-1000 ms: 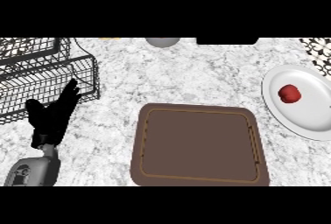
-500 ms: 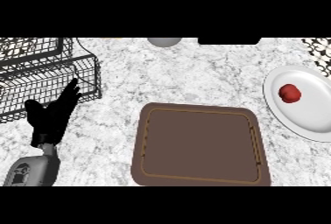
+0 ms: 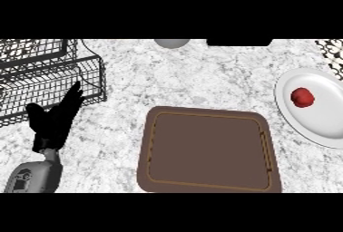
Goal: Pick the bell pepper from the tray and place it in the plate
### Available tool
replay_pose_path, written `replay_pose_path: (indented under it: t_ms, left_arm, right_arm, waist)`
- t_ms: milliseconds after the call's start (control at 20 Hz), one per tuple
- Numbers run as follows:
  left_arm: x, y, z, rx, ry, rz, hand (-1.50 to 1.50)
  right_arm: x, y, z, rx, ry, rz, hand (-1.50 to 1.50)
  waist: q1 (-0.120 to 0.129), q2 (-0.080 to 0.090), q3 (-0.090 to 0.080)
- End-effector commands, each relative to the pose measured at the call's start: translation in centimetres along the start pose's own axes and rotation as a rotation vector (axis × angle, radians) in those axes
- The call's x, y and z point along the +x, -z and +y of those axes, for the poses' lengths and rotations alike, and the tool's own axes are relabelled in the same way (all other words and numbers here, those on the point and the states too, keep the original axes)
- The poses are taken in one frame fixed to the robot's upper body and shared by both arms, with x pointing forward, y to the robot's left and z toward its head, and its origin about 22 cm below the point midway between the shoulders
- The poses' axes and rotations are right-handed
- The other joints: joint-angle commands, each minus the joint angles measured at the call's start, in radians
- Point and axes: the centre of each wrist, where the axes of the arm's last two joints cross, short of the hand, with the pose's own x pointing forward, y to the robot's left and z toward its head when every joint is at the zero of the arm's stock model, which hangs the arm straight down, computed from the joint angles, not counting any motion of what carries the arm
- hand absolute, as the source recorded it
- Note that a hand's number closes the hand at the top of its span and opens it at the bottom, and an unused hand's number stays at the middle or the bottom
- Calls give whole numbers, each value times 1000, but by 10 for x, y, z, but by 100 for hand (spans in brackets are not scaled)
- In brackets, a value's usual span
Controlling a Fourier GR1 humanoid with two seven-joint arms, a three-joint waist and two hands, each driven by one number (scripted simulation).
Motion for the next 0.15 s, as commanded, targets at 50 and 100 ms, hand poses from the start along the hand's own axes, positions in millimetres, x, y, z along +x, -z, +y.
replay_pose_path:
  t_ms: [50,100]
  left_arm:
    - [21,1,-2,15,-14,16,0]
    - [4,2,-4,1,-14,-23,0]
  right_arm:
    - [-17,-29,-14,32,-28,36,-150]
    - [3,-6,-18,-13,-40,30,-150]
  waist:
    - [-4,-1,0]
    - [7,5,1]
